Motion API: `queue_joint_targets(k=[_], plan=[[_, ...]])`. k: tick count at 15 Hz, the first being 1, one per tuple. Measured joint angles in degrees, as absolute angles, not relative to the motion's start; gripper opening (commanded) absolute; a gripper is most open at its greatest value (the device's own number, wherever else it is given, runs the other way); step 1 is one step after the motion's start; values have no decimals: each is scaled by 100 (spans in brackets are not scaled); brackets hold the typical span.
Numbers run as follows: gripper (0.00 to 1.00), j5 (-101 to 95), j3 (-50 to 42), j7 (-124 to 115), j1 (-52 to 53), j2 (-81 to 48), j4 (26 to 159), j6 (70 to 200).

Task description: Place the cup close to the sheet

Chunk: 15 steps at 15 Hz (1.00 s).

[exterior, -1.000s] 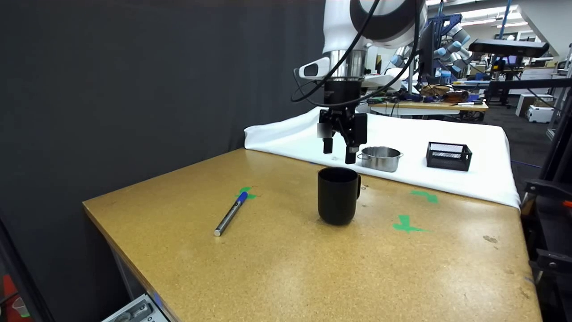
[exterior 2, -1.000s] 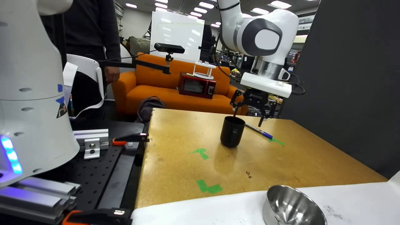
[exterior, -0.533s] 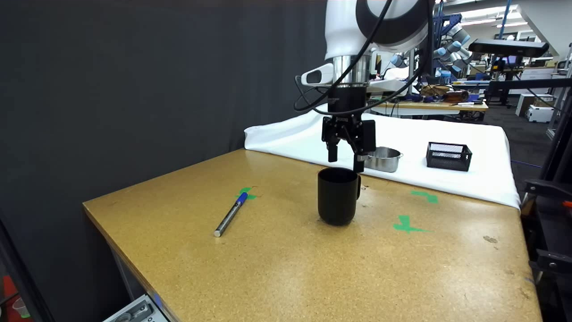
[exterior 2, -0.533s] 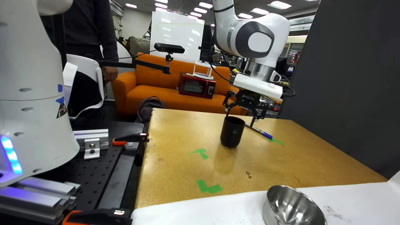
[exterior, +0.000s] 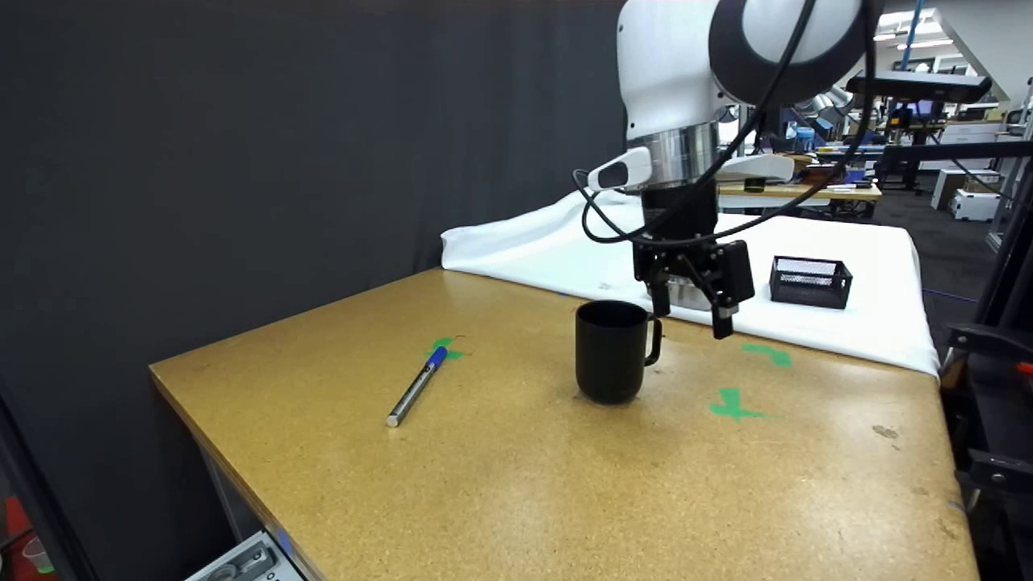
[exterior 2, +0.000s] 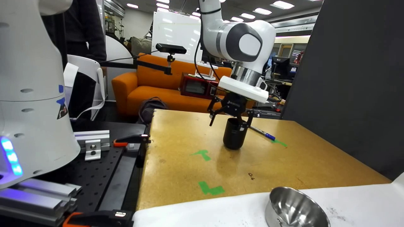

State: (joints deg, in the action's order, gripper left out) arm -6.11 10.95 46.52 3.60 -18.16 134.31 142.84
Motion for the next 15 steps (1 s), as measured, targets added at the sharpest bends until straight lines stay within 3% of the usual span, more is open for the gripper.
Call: queue_joint_targets(k=[8, 15], plan=[[100, -2023, 626, 3705, 425, -1719, 13614, 14482], [100, -1017, 1049, 3683, 357, -1924, 13501, 15836]])
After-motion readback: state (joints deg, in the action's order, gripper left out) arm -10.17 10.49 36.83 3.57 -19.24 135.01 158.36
